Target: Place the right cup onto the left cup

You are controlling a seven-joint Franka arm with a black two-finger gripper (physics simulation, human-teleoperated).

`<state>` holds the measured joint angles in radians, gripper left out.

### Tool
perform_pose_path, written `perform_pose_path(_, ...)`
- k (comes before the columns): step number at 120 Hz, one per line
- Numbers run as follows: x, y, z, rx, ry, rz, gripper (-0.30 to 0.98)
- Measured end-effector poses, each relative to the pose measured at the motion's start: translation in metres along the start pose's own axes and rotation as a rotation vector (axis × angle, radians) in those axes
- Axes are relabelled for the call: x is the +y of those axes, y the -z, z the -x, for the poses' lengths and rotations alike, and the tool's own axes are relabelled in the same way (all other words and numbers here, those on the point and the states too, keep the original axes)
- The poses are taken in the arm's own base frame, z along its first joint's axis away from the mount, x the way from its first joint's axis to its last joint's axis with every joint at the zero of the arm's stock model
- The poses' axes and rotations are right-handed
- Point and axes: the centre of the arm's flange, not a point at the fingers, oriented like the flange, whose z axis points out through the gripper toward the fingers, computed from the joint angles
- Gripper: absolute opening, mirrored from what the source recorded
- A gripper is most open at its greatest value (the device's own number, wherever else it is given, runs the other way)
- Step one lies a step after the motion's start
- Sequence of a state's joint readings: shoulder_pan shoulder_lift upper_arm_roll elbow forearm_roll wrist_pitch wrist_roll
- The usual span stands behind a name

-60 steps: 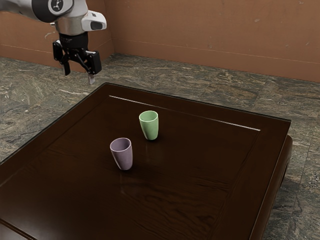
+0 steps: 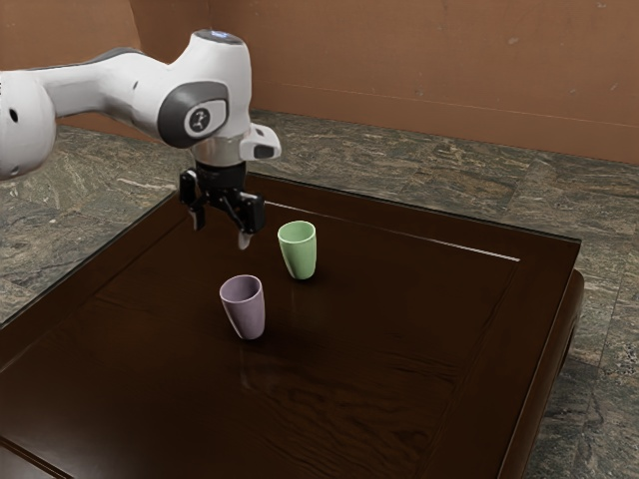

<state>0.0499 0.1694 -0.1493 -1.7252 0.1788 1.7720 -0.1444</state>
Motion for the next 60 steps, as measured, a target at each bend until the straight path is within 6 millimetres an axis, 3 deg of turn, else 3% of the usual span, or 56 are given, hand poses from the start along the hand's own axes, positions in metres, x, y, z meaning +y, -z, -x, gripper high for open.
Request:
perform_pose_path(20, 0.020, -0.071, 0.019, -0.013, 0.029, -0.004, 0.69)
perform_pose_path(32, 0.025, -0.095, 0.015, 0.013, 0.052, -0.002, 0.69)
perform_pose_path(41, 0.027, -0.101, 0.008, 0.047, 0.071, 0.006, 0.69)
perform_pose_path(60, 0.038, -0.092, -0.006, 0.117, 0.105, 0.032, 0.69)
